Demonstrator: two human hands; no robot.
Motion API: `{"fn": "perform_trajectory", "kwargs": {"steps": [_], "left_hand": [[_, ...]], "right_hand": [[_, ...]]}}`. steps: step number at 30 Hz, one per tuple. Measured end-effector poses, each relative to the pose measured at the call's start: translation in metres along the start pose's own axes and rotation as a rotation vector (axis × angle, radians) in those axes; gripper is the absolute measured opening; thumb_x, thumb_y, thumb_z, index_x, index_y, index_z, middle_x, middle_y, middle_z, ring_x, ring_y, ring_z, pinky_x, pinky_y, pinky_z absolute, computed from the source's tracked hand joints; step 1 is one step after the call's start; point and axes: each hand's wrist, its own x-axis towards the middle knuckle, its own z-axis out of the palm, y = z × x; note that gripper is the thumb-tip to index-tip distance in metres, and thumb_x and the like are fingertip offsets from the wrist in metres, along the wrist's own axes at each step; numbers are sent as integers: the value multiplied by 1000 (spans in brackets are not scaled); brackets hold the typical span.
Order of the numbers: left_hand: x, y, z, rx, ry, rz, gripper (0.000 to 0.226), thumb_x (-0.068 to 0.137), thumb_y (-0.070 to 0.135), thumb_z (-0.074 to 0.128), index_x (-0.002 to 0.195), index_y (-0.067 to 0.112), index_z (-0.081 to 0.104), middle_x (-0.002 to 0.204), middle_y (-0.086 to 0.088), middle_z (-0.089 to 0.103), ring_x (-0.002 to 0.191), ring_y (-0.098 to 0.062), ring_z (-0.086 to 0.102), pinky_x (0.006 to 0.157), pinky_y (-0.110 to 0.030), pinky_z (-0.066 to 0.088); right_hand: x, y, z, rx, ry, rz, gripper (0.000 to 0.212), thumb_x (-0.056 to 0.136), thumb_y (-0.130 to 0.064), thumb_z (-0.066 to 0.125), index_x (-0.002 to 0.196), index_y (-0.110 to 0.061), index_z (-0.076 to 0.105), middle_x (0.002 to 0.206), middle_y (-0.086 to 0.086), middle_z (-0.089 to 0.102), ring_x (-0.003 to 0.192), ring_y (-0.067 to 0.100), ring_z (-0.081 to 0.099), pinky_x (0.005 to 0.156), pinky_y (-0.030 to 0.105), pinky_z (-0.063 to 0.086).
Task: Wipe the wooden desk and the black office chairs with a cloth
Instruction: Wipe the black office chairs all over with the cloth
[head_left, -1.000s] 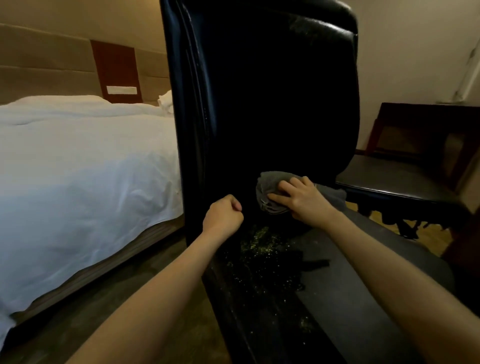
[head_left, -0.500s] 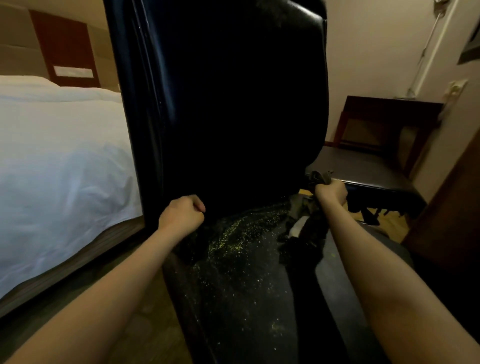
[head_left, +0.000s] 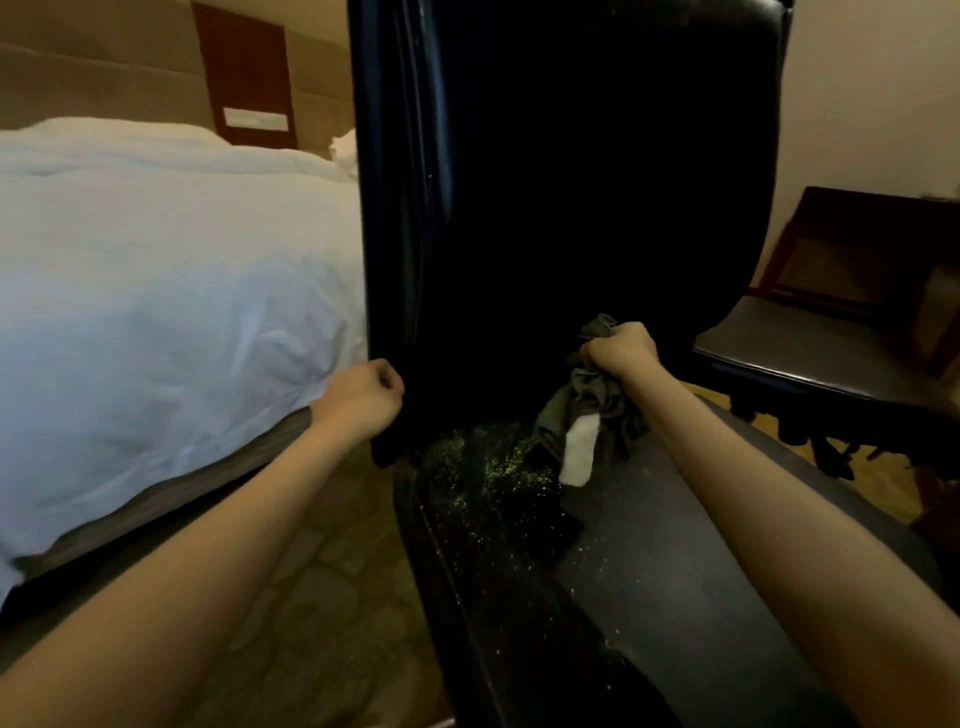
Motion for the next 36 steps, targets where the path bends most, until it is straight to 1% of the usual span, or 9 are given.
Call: {"fn": "perform_trajectory", "kwargs": {"steps": [4, 6, 9, 12, 16, 21, 25, 28, 36], "left_hand": [[0, 6, 5, -87, 6, 15, 16, 83, 6, 43, 78, 18, 52, 85, -7, 58, 88, -32, 55, 80, -41, 45], [-2, 1, 10, -176, 37, -39, 21, 84, 6, 42, 71, 21, 49, 77, -2, 56, 86, -30, 54, 84, -43, 44], [-3, -17, 20, -219, 20, -124, 24, 87, 8, 42, 71, 25, 47, 74, 3, 52, 80, -24, 51, 83, -40, 42], [1, -40, 29, -264, -4, -79, 22, 94, 13, 38, 78, 26, 47, 84, -3, 55, 77, -23, 52, 71, -36, 41], [3, -57, 29, -235, 45, 20, 5, 94, 27, 45, 92, 24, 48, 102, -1, 52, 96, -26, 53, 85, -43, 43], [14, -60, 24, -295, 154, 285, 56, 90, 47, 52, 136, 19, 35, 134, 3, 46, 124, -17, 43, 102, -45, 34], [30, -52, 28, -389, 178, 314, 39, 92, 29, 57, 126, 13, 44, 118, -1, 52, 114, -22, 49, 95, -48, 41], [31, -53, 26, -370, 190, 322, 28, 91, 20, 58, 114, 12, 44, 102, 4, 43, 106, -24, 50, 87, -43, 40], [26, -45, 22, -282, 182, 260, 31, 90, 17, 58, 115, 12, 40, 114, -6, 48, 109, -27, 50, 84, -47, 37]], "right_hand": [[-27, -7, -2, -475, -168, -259, 10, 89, -6, 55, 87, -1, 63, 78, 12, 52, 77, 28, 52, 64, 29, 33], [-42, -13, 13, -622, -194, -373, 28, 90, -8, 54, 116, -9, 64, 105, 15, 58, 103, 32, 55, 75, 30, 40], [-56, -30, 59, -689, -144, -464, 47, 89, -15, 53, 134, -25, 52, 127, 11, 47, 115, 32, 51, 93, 35, 46], [-69, -42, 104, -727, -145, -437, 47, 88, -17, 53, 134, -27, 51, 129, 9, 43, 118, 31, 47, 96, 37, 43], [-63, -28, 115, -766, -150, -161, 52, 87, -27, 54, 138, -26, 45, 141, 6, 35, 129, 32, 29, 106, 55, 26], [-50, -18, 117, -587, -212, -113, 49, 90, -15, 52, 139, -18, 45, 138, 11, 40, 122, 32, 45, 96, 34, 43], [-51, -21, 129, -687, -170, -158, 38, 89, -13, 52, 127, -11, 55, 120, 12, 56, 111, 30, 54, 80, 32, 44], [-58, -28, 133, -758, -168, -188, 42, 88, -13, 52, 130, -19, 55, 125, 9, 57, 115, 27, 53, 90, 35, 46], [-82, -70, 126, -784, -405, -329, 57, 83, 0, 46, 132, -29, 54, 132, -1, 56, 121, 18, 50, 99, 29, 43]]}}
